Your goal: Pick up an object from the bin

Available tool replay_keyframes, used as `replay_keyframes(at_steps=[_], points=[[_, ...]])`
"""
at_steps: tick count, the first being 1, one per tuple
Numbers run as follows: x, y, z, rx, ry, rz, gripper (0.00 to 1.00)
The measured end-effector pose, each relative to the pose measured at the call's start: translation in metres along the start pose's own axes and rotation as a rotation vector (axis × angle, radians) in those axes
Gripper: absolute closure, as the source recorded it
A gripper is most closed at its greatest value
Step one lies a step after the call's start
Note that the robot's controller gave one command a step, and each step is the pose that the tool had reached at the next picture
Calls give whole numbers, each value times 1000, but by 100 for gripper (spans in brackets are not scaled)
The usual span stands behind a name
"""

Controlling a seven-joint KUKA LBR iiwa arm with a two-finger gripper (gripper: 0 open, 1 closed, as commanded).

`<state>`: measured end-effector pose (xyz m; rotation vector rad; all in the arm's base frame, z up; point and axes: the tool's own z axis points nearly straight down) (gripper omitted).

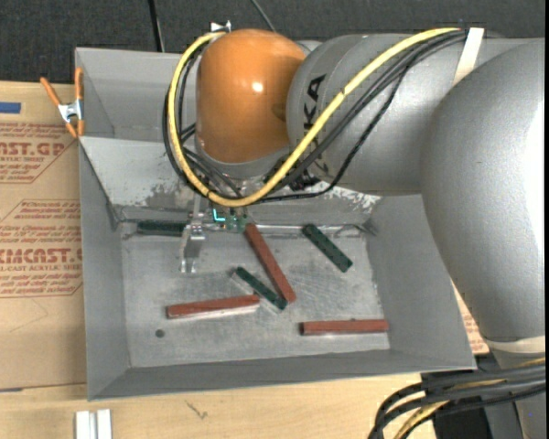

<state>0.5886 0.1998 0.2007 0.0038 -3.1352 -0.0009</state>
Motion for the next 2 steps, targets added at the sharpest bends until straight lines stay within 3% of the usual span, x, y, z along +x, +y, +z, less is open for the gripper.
replay_keyframes(at_steps=[1, 2], points=[[-2, -1, -5, -1, -8, 1, 0], [29, -15, 43, 0, -11, -97, 0]])
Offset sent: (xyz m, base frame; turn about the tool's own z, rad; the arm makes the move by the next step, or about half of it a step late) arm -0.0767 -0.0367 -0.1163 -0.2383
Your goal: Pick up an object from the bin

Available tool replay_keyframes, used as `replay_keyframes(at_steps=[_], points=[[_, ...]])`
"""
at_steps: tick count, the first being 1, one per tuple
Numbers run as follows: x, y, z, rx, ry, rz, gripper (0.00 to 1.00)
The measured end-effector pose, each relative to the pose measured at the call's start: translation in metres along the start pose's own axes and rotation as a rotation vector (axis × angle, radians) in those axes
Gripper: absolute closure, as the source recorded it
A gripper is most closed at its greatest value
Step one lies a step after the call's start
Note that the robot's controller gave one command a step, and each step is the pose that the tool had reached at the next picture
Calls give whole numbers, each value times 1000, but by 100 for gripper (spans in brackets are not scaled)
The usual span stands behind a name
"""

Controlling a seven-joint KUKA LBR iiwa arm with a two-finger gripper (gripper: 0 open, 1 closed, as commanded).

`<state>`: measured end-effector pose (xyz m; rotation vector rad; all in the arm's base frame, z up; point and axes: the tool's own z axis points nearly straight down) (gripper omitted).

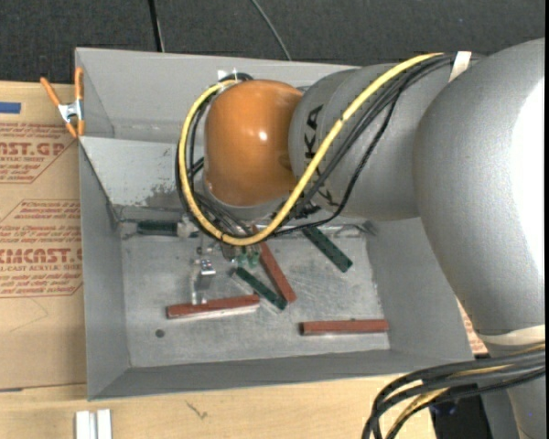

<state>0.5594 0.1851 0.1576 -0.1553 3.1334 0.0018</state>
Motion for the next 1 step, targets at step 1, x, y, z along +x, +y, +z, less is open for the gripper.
replay_keyframes(at_steps=[1], points=[[3, -33, 81, -4, -16, -244, 100]])
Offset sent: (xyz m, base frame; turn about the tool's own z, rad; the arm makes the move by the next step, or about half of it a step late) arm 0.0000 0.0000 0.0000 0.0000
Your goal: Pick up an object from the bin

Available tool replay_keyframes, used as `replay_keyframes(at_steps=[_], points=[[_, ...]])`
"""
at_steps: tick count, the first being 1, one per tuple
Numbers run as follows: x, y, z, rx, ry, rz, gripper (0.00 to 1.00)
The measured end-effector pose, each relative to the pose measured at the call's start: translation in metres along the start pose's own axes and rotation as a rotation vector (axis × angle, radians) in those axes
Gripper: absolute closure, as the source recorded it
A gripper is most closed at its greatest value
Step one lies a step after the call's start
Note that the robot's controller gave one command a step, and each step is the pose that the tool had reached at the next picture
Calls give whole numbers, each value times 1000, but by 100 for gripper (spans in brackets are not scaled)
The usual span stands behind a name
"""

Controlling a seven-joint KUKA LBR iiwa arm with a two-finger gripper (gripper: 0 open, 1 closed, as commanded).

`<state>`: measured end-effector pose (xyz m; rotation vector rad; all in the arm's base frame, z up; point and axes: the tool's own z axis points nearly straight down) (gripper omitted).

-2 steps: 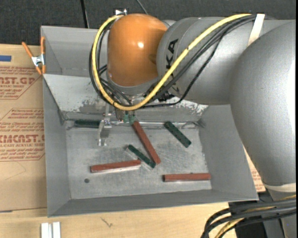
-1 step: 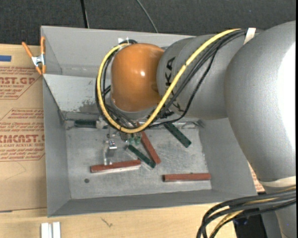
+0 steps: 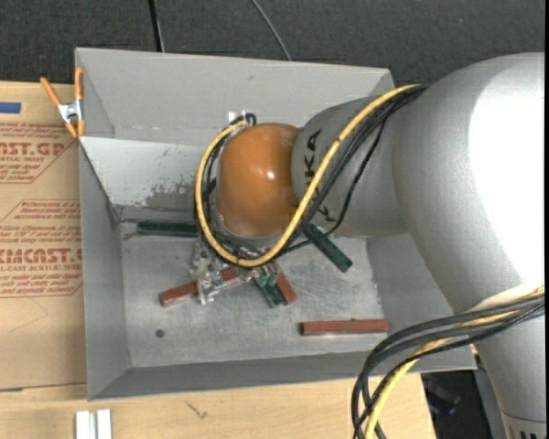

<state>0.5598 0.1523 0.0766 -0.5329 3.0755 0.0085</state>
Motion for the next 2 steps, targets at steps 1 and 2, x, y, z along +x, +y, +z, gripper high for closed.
replay_keyframes(at_steps=[1, 2], points=[[0, 0, 0, 0, 0, 0, 100], [5, 14, -126, 1, 18, -24, 100]])
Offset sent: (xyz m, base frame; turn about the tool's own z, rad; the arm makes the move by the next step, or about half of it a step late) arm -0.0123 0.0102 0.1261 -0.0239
